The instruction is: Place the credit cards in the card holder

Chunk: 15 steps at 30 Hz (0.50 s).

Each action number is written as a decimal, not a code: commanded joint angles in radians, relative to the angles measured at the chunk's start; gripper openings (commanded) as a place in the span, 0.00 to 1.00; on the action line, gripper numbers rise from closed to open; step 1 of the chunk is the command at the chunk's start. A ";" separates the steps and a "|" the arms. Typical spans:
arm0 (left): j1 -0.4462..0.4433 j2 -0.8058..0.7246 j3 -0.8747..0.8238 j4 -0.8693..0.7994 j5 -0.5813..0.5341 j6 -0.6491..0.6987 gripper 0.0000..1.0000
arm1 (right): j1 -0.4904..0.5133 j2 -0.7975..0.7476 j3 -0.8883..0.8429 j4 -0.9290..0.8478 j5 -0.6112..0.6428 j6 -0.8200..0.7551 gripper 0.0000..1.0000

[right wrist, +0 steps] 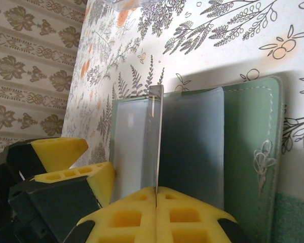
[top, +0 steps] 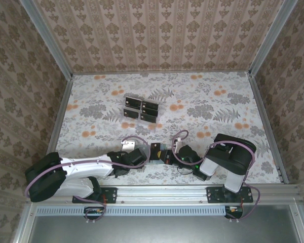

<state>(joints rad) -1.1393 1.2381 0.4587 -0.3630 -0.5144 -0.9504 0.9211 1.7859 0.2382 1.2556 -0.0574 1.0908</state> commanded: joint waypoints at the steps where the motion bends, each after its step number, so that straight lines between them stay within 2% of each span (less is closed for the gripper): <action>1: -0.010 0.020 -0.010 -0.039 -0.013 -0.015 1.00 | 0.007 0.022 -0.009 0.027 0.004 0.013 0.00; 15: -0.012 0.021 -0.010 -0.040 -0.015 -0.017 1.00 | 0.016 0.042 0.007 0.032 -0.023 0.022 0.00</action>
<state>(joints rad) -1.1423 1.2419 0.4587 -0.3618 -0.5182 -0.9504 0.9257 1.8019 0.2386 1.2781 -0.0593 1.1046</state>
